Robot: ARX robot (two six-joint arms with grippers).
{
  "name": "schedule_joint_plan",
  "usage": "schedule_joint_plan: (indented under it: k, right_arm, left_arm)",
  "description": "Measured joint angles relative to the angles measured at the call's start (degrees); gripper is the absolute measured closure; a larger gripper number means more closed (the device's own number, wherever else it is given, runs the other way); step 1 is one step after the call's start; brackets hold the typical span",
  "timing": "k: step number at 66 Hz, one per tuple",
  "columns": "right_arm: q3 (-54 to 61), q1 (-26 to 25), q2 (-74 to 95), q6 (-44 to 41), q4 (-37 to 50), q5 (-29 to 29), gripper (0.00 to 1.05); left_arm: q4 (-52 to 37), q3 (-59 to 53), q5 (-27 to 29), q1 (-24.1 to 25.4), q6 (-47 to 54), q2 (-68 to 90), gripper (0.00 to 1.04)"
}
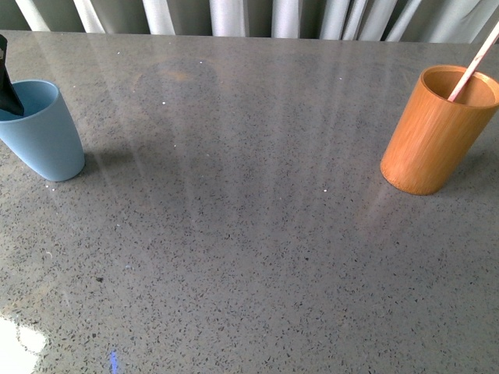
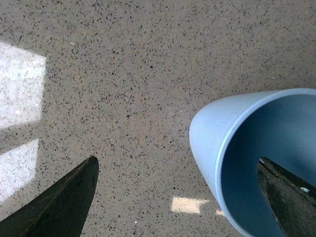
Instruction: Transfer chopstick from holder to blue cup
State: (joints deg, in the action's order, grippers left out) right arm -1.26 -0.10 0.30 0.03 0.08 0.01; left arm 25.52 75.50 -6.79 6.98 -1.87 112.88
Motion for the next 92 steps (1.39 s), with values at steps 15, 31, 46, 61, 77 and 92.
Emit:
schedule_joint_plan:
  k: [15,31,46,61,77,92]
  right_arm:
    - [0.0,0.0,0.0,0.0,0.0,0.0,0.09]
    - [0.0,0.0,0.0,0.0,0.0,0.0,0.09]
    - [0.0,0.0,0.0,0.0,0.0,0.0,0.09]
    - [0.0,0.0,0.0,0.0,0.0,0.0,0.09]
    - [0.0,0.0,0.0,0.0,0.0,0.0,0.09]
    - [0.0,0.0,0.0,0.0,0.0,0.0,0.09]
  left_arm:
    - [0.4,0.7,0.7,-0.2,-0.6,1.6,0.09]
    - [0.9,1.4,0.8,-0.5,-0.9,1.9,0.42]
    - [1.9,3.3,0.8,-1.0,-1.0,2.0,0.75]
    - [3.4,4.5,1.0,-1.6,-1.3,2.6,1.03]
    - [5.1,4.8,0.9,-2.8,-1.5,2.6,1.03]
    - [7.6,5.4,0.9,-5.0,-1.5,0.9,1.03]
